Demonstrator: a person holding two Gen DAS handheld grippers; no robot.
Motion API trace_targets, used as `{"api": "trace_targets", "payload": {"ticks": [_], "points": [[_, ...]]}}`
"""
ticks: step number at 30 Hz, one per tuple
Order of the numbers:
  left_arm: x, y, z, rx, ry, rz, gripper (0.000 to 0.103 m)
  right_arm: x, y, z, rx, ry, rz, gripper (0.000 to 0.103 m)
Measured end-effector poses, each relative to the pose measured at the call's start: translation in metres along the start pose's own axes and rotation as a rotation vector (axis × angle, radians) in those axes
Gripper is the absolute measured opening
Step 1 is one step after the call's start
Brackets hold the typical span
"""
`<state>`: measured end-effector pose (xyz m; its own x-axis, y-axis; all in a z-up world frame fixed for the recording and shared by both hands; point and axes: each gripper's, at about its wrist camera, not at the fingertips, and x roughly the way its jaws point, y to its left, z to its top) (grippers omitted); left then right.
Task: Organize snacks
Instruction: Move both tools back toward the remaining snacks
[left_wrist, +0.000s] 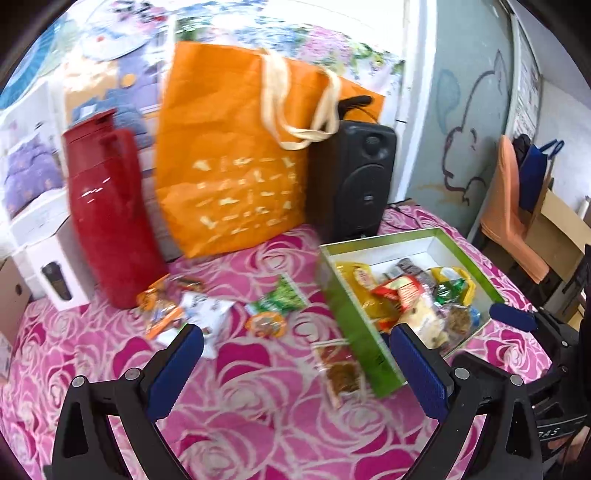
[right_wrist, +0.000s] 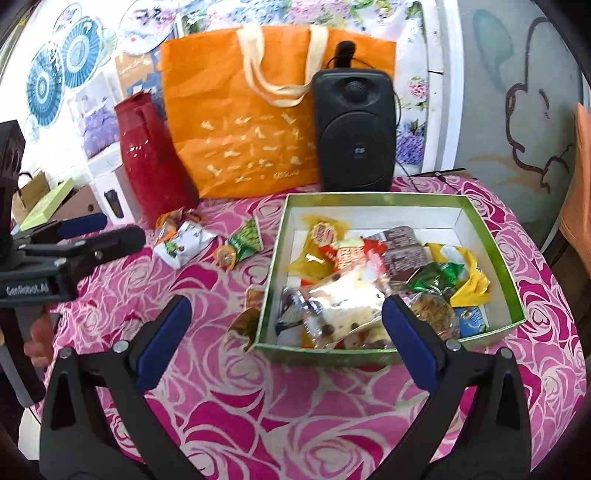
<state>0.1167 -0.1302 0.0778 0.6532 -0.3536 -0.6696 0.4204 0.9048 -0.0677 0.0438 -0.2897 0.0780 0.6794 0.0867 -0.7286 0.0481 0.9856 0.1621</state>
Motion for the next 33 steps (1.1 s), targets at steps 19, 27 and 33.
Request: {"api": "trace_targets", "payload": {"ticks": [19,27,33], "points": [[0.099,-0.016,-0.060,-0.060,0.245,-0.254,0.072,0.002,0.010,-0.025,-0.055,0.096,-0.022,0.102],[0.127,-0.020,-0.068,-0.065,0.313,-0.296,0.027,0.011,0.012,-0.027,-0.062,0.118,0.006,0.102],[0.089,0.017,-0.092,-0.076,0.299,-0.255,0.027,0.036,0.042,-0.029,-0.094,0.172,0.134,0.102]]}}
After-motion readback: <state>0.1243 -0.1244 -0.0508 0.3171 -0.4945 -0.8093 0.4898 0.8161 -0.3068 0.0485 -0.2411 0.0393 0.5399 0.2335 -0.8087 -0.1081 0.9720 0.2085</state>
